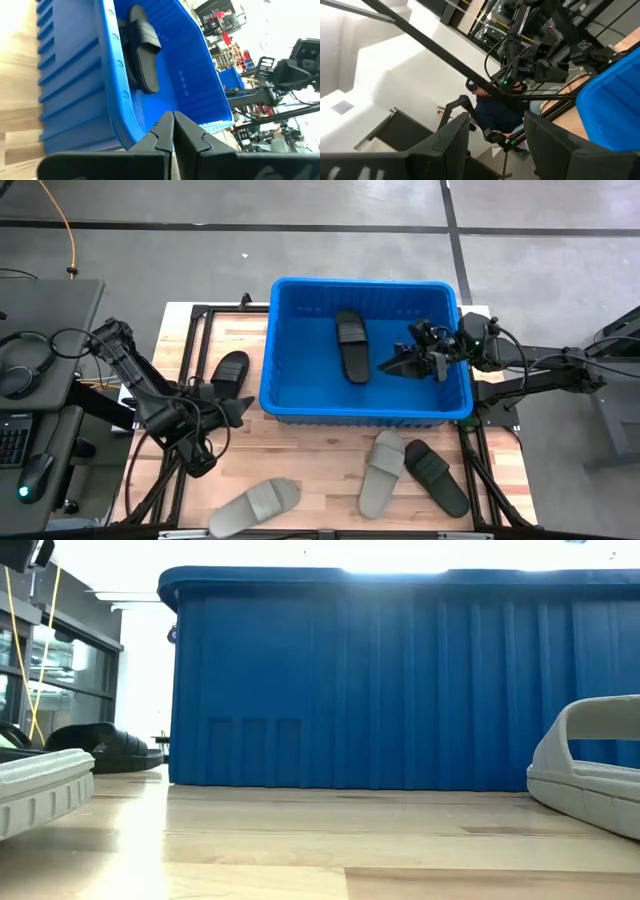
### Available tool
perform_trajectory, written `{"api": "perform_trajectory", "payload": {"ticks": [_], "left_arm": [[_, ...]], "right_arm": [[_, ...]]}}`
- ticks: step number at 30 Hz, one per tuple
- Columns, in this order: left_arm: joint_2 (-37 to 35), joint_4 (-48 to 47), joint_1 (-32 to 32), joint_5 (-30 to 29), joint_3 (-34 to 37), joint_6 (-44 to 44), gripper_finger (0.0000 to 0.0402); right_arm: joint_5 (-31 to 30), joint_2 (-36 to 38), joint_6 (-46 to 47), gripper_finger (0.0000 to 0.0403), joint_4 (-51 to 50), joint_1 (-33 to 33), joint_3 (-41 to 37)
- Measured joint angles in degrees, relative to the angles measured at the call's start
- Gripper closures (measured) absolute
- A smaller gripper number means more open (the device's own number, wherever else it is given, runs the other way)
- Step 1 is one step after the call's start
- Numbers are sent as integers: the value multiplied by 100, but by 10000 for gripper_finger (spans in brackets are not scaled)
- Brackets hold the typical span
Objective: Pick and place slides into bin
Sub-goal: Put the black slides into the blue bin
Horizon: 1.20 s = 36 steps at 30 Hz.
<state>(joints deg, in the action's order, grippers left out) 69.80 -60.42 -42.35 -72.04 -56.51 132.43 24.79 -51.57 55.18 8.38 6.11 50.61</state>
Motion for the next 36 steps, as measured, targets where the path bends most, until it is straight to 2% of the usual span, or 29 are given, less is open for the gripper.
{"api": "perform_trajectory", "payload": {"ticks": [5, 8, 13, 18, 23, 29, 33, 36], "left_arm": [[59, -32, -9, 63, -2, 254, 401], [69, -370, -4, 204, 0, 625, 401], [64, -606, -4, 377, 0, 814, 401], [64, -1169, 141, 1215, 0, 1059, 401], [48, -1562, 379, 1424, 0, 1098, 401], [48, -2003, 369, 1846, 0, 1185, 402], [46, -2337, 385, 1909, 0, 1203, 402], [70, -2579, 463, 2277, 0, 1203, 402]], "right_arm": [[-41, 0, 21, 224, -1, 0, 0], [-33, 0, 25, 224, 1, 0, 0], [254, -14, 28, 224, 5, 95, 0], [577, -15, 33, 224, 3, 273, 0], [851, -15, 164, 224, 3, 447, 0], [872, -15, 314, 224, 5, 556, 0], [870, -15, 334, 224, 5, 555, 0], [849, -15, 437, 224, 5, 555, 0]]}}
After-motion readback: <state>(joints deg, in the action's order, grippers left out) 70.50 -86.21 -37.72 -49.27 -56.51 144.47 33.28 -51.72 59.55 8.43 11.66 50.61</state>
